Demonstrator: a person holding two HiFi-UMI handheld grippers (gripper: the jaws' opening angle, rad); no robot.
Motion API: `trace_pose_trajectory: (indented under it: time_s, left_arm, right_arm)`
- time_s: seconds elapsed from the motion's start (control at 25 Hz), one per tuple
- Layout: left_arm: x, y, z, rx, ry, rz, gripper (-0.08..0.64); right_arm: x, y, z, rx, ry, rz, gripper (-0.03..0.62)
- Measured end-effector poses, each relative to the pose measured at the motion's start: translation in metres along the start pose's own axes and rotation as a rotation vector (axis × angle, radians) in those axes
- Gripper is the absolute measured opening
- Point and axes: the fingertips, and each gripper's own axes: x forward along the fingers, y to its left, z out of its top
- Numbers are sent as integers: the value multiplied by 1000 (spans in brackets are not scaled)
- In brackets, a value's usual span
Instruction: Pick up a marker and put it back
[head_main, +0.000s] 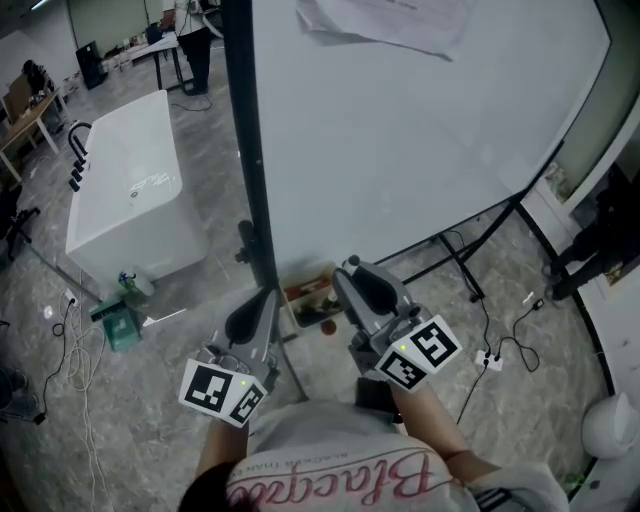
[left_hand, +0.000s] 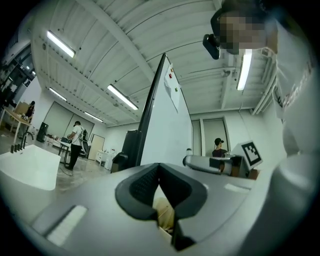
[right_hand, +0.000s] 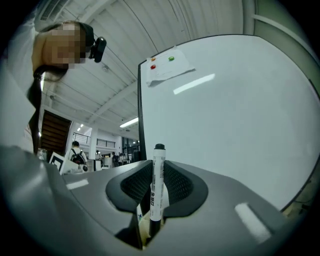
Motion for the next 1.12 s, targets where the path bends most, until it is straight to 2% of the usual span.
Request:
trace_pose_trajectory:
  time_s: [0.16, 0.32, 0.44, 0.64, 0.76, 0.84, 0.96, 1.12]
  left_arm:
    - [-1, 0, -4, -3, 13, -6, 0]
    - [-2, 3, -6, -9, 18, 6, -2]
    - [-2, 4, -9, -17, 24, 2, -2]
    - [0, -2, -16, -17, 43, -15, -2]
    - [3, -5, -20, -4, 59, -26, 0]
    - [5, -7, -21, 1, 65, -32, -2]
    - [6, -8, -21, 4, 63, -33, 0]
    - [6, -4, -20, 2, 59, -16, 0]
  right_arm:
    - [9, -16, -47, -59, 146, -62, 74]
    - [10, -27, -81, -38, 253, -101, 75]
    - [8, -34, -96, -16, 297, -122, 75]
    - [5, -52, -105, -18, 331, -180, 76]
    - [6, -61, -111, -6, 363, -190, 95]
    - [7, -64, -111, -3, 373, -193, 130]
    - [3, -65, -97, -24, 335, -203, 176]
    - [-4, -60, -63, -78, 257, -201, 187]
